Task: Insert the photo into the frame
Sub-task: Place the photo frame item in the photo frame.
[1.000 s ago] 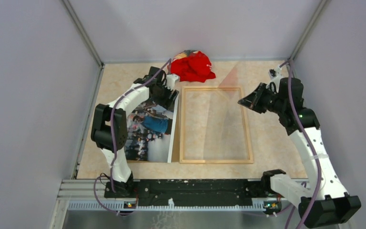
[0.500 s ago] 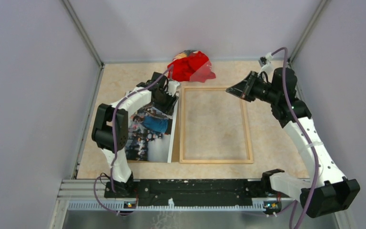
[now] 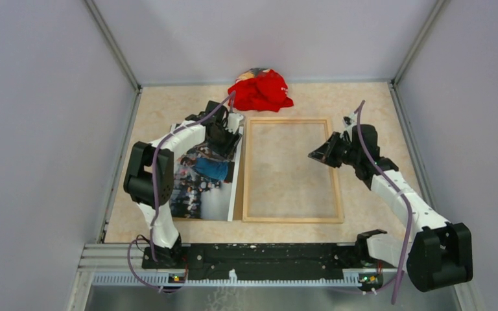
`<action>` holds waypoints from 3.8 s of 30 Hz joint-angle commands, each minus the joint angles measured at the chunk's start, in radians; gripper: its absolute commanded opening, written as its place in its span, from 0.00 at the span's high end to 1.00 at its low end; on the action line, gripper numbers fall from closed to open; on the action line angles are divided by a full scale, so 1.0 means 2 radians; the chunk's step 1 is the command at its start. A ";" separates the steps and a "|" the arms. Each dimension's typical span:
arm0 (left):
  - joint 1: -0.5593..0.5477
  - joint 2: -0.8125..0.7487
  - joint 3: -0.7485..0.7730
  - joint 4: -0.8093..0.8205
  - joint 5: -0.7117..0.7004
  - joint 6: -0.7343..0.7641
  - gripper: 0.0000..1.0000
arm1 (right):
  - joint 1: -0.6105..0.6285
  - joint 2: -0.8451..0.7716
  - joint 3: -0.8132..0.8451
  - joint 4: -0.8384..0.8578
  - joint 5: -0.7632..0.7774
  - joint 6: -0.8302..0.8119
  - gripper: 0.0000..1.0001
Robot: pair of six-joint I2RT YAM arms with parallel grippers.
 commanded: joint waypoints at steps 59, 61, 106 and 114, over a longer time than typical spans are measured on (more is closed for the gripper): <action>-0.018 0.037 -0.012 0.022 0.111 -0.033 0.63 | -0.019 0.072 -0.059 0.402 -0.125 0.201 1.00; -0.018 0.038 -0.013 0.023 0.111 -0.034 0.64 | -0.014 0.079 -0.061 0.430 -0.131 0.221 1.00; -0.019 0.041 -0.016 0.023 0.140 -0.029 0.82 | -0.004 0.077 -0.080 0.330 -0.090 0.126 1.00; -0.019 0.046 -0.014 0.022 0.139 -0.032 0.98 | -0.012 0.069 -0.036 0.209 -0.057 0.041 1.00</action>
